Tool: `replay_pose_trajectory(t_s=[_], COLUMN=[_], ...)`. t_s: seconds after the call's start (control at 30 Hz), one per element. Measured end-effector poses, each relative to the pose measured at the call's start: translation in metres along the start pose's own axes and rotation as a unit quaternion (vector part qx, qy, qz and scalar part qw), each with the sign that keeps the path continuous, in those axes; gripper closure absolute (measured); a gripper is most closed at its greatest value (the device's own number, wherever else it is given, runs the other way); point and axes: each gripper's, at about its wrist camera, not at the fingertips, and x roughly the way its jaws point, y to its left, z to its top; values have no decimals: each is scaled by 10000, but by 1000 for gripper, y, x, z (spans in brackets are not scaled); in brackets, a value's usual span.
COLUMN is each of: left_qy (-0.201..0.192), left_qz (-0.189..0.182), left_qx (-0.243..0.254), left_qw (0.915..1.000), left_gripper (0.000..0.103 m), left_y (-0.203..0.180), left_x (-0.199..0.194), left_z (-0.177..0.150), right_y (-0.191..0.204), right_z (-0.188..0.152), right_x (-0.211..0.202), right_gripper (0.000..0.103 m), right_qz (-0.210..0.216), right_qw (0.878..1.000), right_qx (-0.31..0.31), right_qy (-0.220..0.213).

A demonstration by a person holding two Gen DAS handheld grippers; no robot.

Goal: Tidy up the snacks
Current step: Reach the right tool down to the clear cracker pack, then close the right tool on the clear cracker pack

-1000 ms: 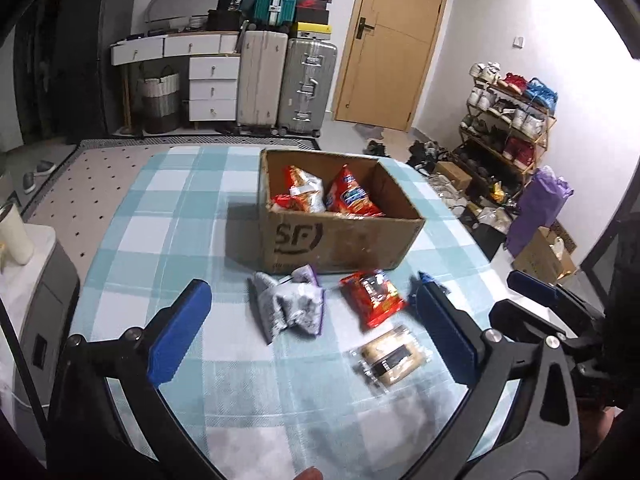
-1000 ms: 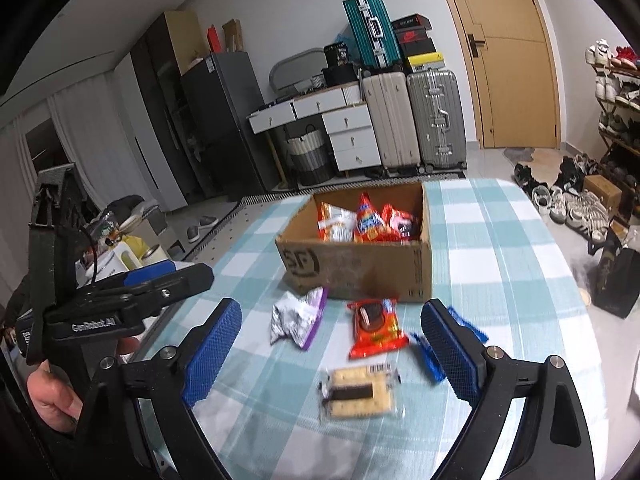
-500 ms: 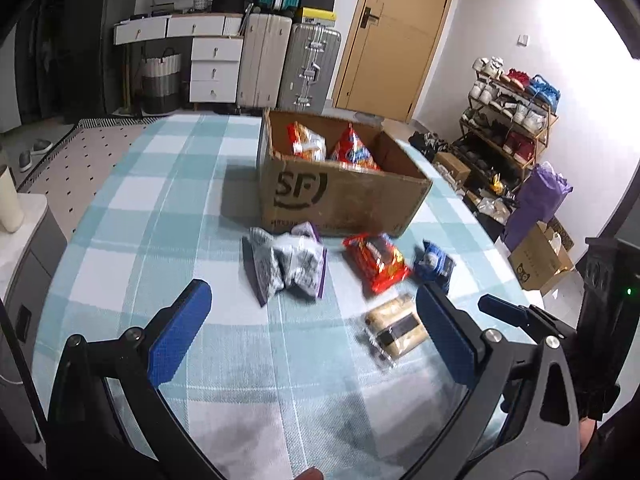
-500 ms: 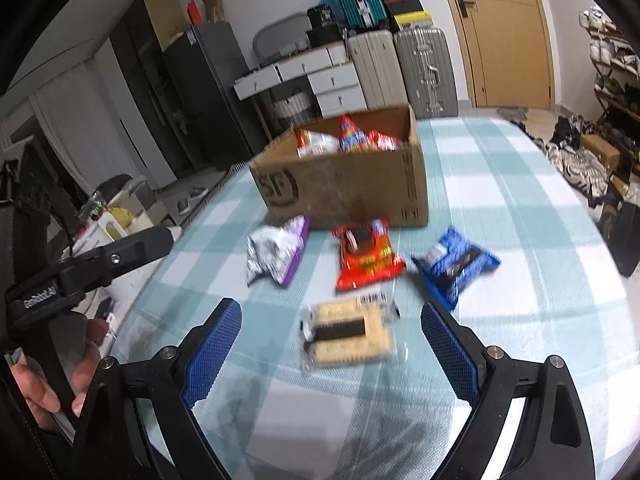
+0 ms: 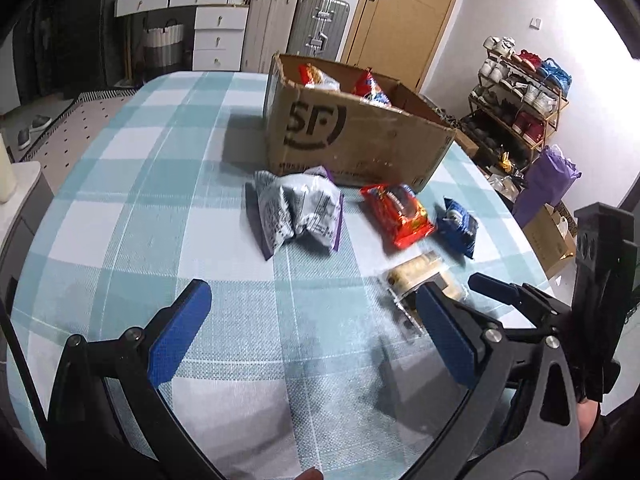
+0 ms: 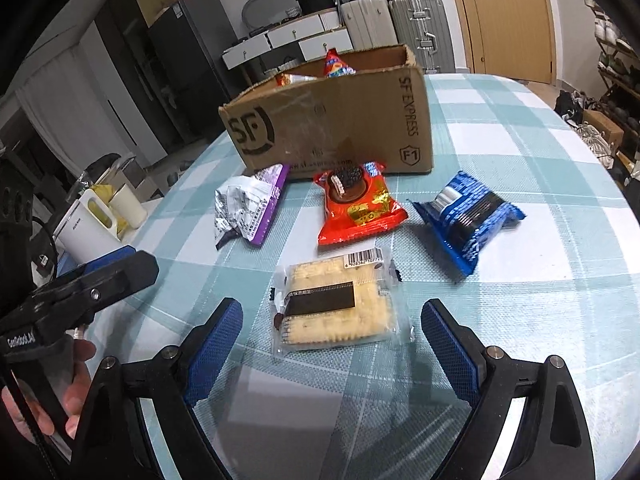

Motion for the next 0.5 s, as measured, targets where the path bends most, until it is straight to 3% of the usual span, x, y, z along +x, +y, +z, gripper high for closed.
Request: replay_pose_trajectory(t_s=[0.27,0.5], left_qy=[70,135], left_qz=[31,45], left_qx=[-103,-211], left_qw=[9999,9997], left_gripper=[1,1], left_y=[9,20], left_x=[7,9], left_z=[-4,-7], right_y=[6,27], right_z=[2,2], right_x=[19,31], right_gripper=[14,18], right_qz=[-193,-694], right_qw=[9994,9942], right_qx=[-204,-761], right_qy=[190,325])
